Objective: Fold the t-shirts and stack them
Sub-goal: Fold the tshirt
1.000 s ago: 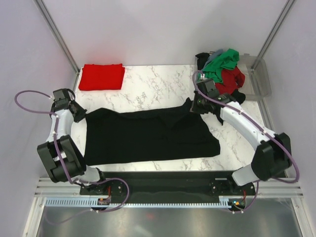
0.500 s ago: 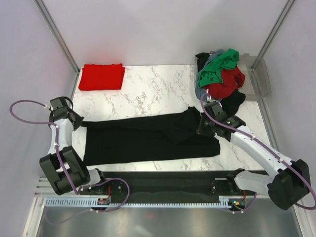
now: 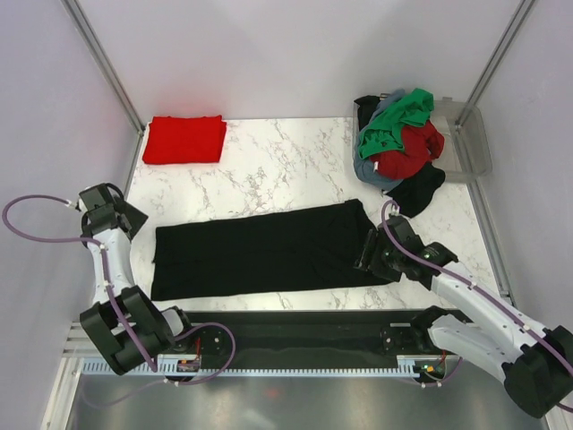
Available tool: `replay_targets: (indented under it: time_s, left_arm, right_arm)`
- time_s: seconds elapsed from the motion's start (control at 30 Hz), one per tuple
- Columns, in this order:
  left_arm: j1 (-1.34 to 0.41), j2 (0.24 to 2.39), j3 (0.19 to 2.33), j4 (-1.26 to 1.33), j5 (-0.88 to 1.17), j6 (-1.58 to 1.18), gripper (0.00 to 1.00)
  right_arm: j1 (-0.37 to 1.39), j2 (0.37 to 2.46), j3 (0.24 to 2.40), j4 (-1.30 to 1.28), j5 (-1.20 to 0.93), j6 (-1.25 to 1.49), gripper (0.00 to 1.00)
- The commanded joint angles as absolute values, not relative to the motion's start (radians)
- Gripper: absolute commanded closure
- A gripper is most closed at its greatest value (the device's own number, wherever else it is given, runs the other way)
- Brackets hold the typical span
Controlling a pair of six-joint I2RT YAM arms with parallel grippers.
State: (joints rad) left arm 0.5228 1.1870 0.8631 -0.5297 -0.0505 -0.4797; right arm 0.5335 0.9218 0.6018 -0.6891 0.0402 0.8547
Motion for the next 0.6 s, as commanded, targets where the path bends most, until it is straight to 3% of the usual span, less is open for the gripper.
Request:
replay_targets:
  time_s: [0.0, 0.3, 0.57]
  left_arm:
    - [0.520, 1.143, 0.864, -0.500, -0.005, -0.491, 0.37]
    - [0.177, 1.230, 0.931, -0.525, -0.012, -0.400, 0.36]
    - [0.042, 1.391, 0.842, -0.543, 0.037, -0.474, 0.37]
  right_arm:
    - [0.541, 0.907, 0.630, -0.686, 0.052, 0.878, 0.27]
    - [0.586, 1.211, 0.767, -0.502, 0.026, 0.842, 0.26]
    - [0.581, 1.538, 0.834, -0.399, 0.012, 0.819, 0.25]
